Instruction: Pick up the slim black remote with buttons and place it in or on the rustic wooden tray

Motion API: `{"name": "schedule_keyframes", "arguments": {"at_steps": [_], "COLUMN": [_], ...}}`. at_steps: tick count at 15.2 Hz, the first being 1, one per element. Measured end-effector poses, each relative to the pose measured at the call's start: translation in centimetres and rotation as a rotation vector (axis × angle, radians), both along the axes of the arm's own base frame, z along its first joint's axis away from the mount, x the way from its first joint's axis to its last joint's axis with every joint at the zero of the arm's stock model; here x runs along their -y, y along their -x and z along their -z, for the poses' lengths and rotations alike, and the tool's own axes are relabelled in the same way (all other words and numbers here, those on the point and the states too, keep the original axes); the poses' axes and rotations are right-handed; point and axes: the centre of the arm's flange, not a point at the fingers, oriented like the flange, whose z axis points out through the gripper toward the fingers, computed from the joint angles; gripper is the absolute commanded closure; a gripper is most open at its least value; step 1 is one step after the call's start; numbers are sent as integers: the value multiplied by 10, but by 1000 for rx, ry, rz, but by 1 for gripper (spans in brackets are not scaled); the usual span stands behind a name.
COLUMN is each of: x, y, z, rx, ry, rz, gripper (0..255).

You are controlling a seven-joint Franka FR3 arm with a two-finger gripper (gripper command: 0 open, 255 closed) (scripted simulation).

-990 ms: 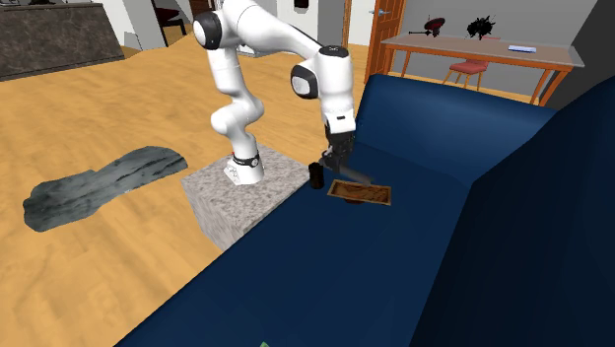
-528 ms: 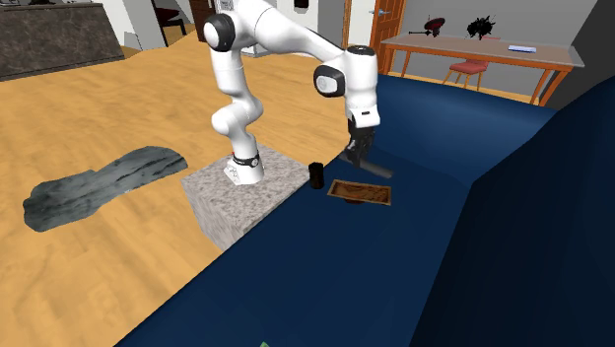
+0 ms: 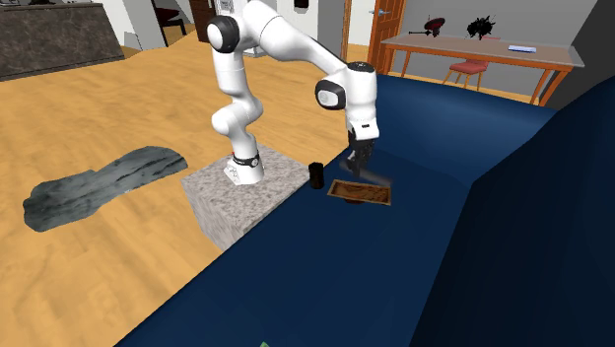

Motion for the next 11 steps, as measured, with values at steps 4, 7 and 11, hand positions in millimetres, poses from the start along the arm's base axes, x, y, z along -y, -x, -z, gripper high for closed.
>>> {"name": "schedule_keyframes", "arguments": {"at_steps": [4, 7, 11], "x": [0, 0, 0], "y": [1, 0, 0], "z": [14, 16, 16], "rx": [0, 0, 1], "ry": [0, 0, 0], "rz": [0, 0, 0], "gripper": [255, 255, 0]}}
